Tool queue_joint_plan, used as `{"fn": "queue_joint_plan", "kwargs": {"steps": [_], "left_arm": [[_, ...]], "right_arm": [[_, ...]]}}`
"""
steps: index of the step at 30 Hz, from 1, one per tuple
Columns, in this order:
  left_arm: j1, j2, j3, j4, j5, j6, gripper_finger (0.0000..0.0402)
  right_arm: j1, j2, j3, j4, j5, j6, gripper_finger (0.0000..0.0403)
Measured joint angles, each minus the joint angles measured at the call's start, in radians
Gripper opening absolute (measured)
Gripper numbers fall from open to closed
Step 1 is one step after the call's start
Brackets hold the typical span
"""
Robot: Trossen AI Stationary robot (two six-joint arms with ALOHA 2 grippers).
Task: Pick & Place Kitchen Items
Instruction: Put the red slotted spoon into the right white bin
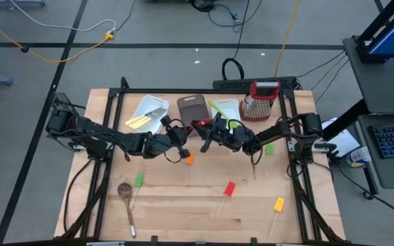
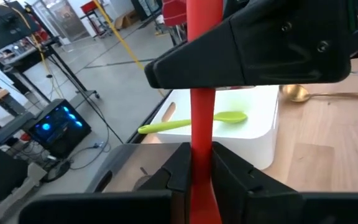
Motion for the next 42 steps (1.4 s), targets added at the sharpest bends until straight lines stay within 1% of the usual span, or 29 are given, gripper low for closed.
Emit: {"fn": "queue_joint_plan", "kwargs": {"steps": [4, 11, 14, 18, 21, 24, 30, 35, 37, 40, 42], "left_arm": [[-0.001, 0.000, 0.000, -0.009, 0.006, 0.004, 0.0058], [-0.001, -0.001, 0.000, -0.033, -0.007, 0.029, 0.0093], [0.000, -0.001, 0.000, -0.034, -0.011, 0.031, 0.0111], [-0.001, -0.001, 0.000, -0.036, -0.011, 0.057, 0.0129], [0.002, -0.001, 0.000, -0.037, -0.011, 0.071, 0.0137], [0.011, -0.001, 0.000, -0.037, -0.011, 0.065, 0.0138], [0.047, -0.001, 0.000, -0.037, -0.006, 0.061, 0.0138], [0.081, -0.001, 0.000, -0.037, 0.001, 0.065, 0.0138], [0.095, -0.001, 0.000, -0.037, 0.001, 0.064, 0.0138], [0.117, -0.001, 0.000, -0.037, 0.001, 0.057, 0.0138], [0.130, -0.001, 0.000, -0.039, 0.001, 0.055, 0.0138]], "right_arm": [[-0.002, -0.001, 0.000, -0.017, 0.001, -0.013, 0.0027], [-0.014, -0.017, -0.001, -0.170, 0.019, -0.007, 0.0027], [-0.028, -0.072, -0.001, -0.305, 0.011, -0.005, 0.0027], [-0.048, -0.202, -0.001, -0.544, 0.010, -0.003, 0.0027], [-0.065, -0.309, -0.001, -0.727, 0.010, -0.003, 0.0027], [-0.084, -0.395, -0.001, -0.865, 0.009, -0.003, 0.0029], [-0.144, -0.499, -0.001, -1.042, 0.008, -0.005, 0.0027], [-0.213, -0.518, -0.001, -1.182, 0.007, 0.011, 0.0029], [-0.244, -0.513, -0.001, -1.217, -0.027, 0.044, 0.0032], [-0.288, -0.484, -0.001, -1.231, -0.134, 0.077, 0.0030], [-0.312, -0.467, -0.002, -1.241, -0.182, 0.097, 0.0027]]}}
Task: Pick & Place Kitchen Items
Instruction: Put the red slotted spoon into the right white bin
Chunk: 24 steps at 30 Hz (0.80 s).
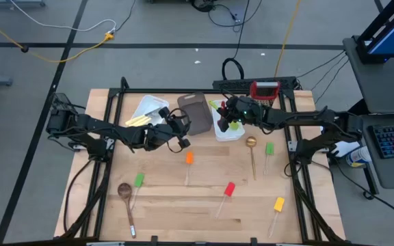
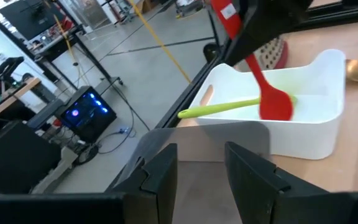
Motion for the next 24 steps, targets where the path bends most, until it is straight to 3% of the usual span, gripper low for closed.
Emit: {"fn": "queue_joint_plan", "kwargs": {"steps": [9, 14, 20, 24], "left_arm": [[0.051, 0.000, 0.000, -0.022, 0.004, 0.000, 0.0138], [0.076, 0.000, 0.000, -0.022, 0.065, 0.000, 0.0138], [0.097, 0.000, 0.000, -0.022, 0.149, -0.020, 0.0138], [0.103, 0.000, 0.000, -0.022, 0.158, -0.021, 0.0138]], "right_arm": [[-0.083, 0.117, 0.002, 0.005, -0.180, 0.062, 0.0033], [-0.119, 0.159, 0.003, 0.013, -0.199, 0.054, 0.0033], [-0.135, 0.165, 0.001, -0.003, -0.195, -0.015, 0.0062], [-0.133, 0.166, 0.000, -0.003, -0.194, -0.057, 0.0068]]}}
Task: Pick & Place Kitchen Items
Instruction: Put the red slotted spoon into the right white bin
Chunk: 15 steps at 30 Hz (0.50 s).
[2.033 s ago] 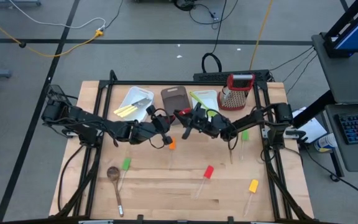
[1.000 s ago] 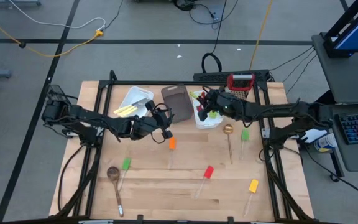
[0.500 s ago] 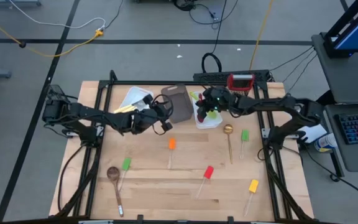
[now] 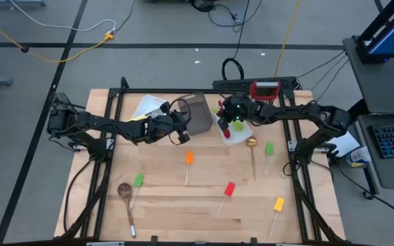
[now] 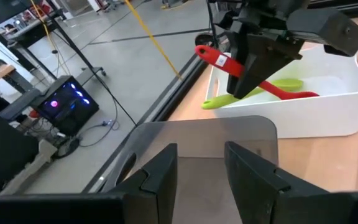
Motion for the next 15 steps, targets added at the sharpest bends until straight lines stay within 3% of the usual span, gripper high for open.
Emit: {"fn": "queue_joint_plan", "kwargs": {"steps": [7, 15], "left_arm": [[0.000, 0.000, 0.000, 0.000, 0.000, -0.002, 0.0138], [-0.002, 0.000, 0.000, -0.021, 0.000, -0.003, 0.0138]], "right_arm": [[0.002, 0.000, 0.000, 0.006, 0.002, -0.051, 0.0085], [0.028, -0.001, 0.000, 0.017, 0.105, -0.087, 0.0140]]}}
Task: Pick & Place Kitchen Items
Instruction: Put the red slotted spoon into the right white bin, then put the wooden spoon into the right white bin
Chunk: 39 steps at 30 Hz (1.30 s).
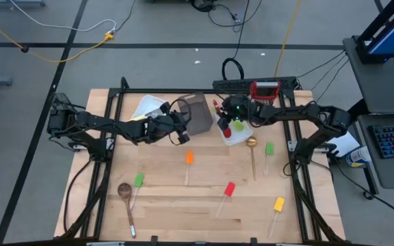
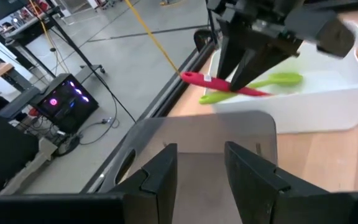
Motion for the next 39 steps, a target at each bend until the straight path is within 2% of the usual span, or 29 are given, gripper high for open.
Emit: {"fn": "queue_joint_plan", "kwargs": {"steps": [5, 10, 16, 26, 28, 33, 39], "left_arm": [[-0.002, 0.000, 0.000, -0.081, 0.000, -0.015, 0.0138], [-0.029, 0.000, 0.000, -0.126, 0.000, -0.102, 0.0138], [-0.082, 0.000, 0.000, -0.188, 0.000, -0.154, 0.0138], [-0.139, -0.059, 0.003, -0.454, 0.006, -0.424, 0.0138], [-0.148, -0.086, -0.001, -0.550, 0.027, -0.477, 0.0138], [-0.174, -0.123, 0.000, -0.673, 0.103, -0.621, 0.0138], [-0.206, -0.134, -0.001, -0.776, 0.301, -0.842, 0.0138]], "right_arm": [[0.031, 0.000, 0.000, 0.029, 0.000, -0.045, 0.0159], [0.076, -0.001, 0.000, 0.058, 0.005, -0.090, 0.0157], [0.147, -0.001, 0.000, 0.063, 0.128, -0.114, 0.0152], [0.241, -0.001, 0.000, 0.066, 0.126, -0.086, 0.0150], [0.257, -0.001, 0.000, 0.066, 0.126, -0.086, 0.0150], [0.294, -0.001, 0.000, 0.088, 0.127, -0.085, 0.0150], [0.322, -0.001, -0.001, 0.182, 0.126, -0.105, 0.0150]]}}
